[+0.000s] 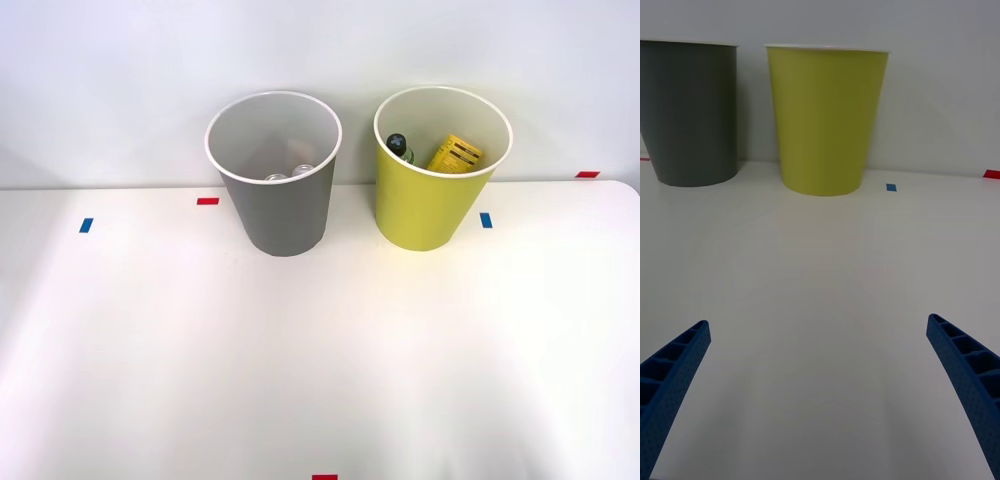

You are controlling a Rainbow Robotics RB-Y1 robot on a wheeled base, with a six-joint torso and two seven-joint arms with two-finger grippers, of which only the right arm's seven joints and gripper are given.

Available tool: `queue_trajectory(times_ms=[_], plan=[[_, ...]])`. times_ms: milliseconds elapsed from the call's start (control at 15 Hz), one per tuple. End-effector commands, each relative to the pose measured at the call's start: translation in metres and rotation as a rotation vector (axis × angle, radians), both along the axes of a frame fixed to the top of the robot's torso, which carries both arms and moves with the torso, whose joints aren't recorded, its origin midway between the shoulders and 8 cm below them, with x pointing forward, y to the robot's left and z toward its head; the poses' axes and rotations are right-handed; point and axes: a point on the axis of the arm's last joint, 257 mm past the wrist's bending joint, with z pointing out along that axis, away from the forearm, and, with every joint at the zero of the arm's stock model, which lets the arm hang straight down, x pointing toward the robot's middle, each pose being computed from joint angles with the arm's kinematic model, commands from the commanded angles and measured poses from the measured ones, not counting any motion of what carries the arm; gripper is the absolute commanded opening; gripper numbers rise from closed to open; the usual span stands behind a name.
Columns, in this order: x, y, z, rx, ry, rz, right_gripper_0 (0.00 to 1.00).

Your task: Put cans in the gray bin, plastic bottles in the light green bin

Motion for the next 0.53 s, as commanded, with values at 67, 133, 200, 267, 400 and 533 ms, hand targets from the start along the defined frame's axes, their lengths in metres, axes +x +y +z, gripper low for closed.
queue_trajectory(times_ms=[67, 133, 200, 267, 400, 533], plan=[[0.0000, 0.0000, 0.0000, 0.000, 0.000, 0.000, 1.00], [0.0000, 0.0000, 0.0000, 0.000, 0.000, 0.000, 1.00], [0.0000, 0.0000, 0.0000, 0.000, 0.000, 0.000, 1.00], [0.0000, 0.0000, 0.0000, 0.000, 0.000, 0.000, 1.00], [0.0000, 0.0000, 0.0000, 0.000, 0.000, 0.000, 1.00], [0.0000, 0.0000, 0.0000, 0.000, 0.000, 0.000, 1.00]])
